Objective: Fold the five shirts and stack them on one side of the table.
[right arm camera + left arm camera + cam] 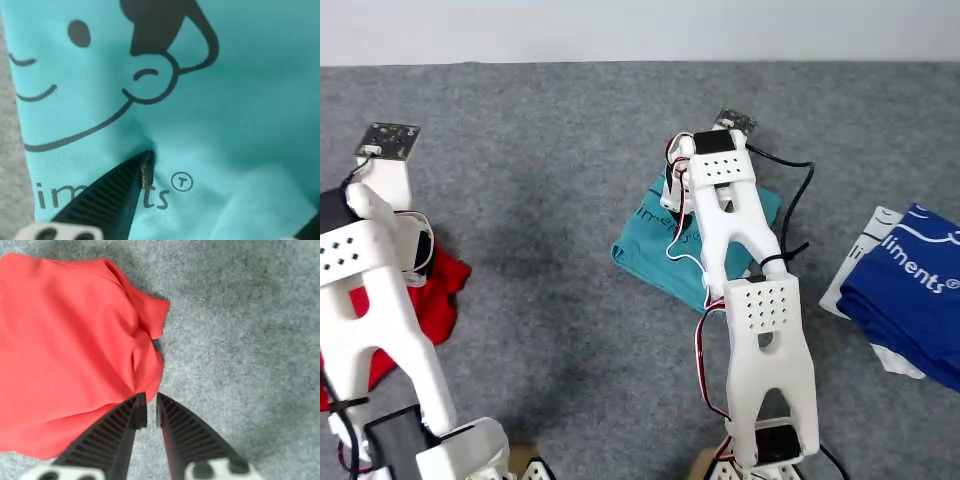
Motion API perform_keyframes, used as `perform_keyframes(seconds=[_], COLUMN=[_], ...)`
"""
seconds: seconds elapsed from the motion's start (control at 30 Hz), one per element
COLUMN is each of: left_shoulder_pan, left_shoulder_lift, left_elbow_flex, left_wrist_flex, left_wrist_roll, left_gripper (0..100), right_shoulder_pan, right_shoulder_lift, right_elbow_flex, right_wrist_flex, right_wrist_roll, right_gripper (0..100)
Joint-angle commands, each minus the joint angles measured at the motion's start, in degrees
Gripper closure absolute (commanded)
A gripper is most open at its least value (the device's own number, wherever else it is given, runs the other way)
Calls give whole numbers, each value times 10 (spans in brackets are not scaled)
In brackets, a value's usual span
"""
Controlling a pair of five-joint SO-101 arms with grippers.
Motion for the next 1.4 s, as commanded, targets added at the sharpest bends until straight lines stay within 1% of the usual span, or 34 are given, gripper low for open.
perform_keyframes(seconds=[0.0, 0.23, 0.33, 0.43, 0.5, 0.57, 0.67, 0.73, 0.87, 0.97, 1.17, 1.37], left_shoulder_pan=[3, 3, 3, 3, 3, 3, 3, 3, 3, 3, 3, 3], left_shoulder_lift=[-18, -18, -18, -18, -18, -18, -18, -18, -18, -18, -22, -22], left_elbow_flex=[-1, -1, -1, -1, -1, -1, -1, -1, -1, -1, -1, -1], left_wrist_flex=[11, 11, 11, 11, 11, 11, 11, 11, 11, 11, 11, 11], left_wrist_roll=[-1, -2, -2, -3, -3, -3, -3, -3, -3, -3, -3, -1], left_gripper=[957, 957, 957, 957, 957, 957, 957, 957, 957, 957, 957, 957], right_shoulder_pan=[-3, 6, 6, 8, 9, 15, 29, 39, 50, 61, 88, 105], right_shoulder_lift=[22, 36, 40, 41, 39, 36, 29, 19, -7, -34, -123, -245], right_elbow_flex=[-10, -14, -24, -25, -25, -25, -48, -76, -152, -181, -165, -65], right_wrist_flex=[-10, -7, 2, 7, 10, 10, 18, 47, 124, 138, 138, 138], right_wrist_roll=[-5, -2, -2, -1, 14, 30, 53, 60, 91, 111, 134, 159], right_gripper=[517, 734, 790, 813, 835, 887, 996, 978, 989, 990, 990, 991])
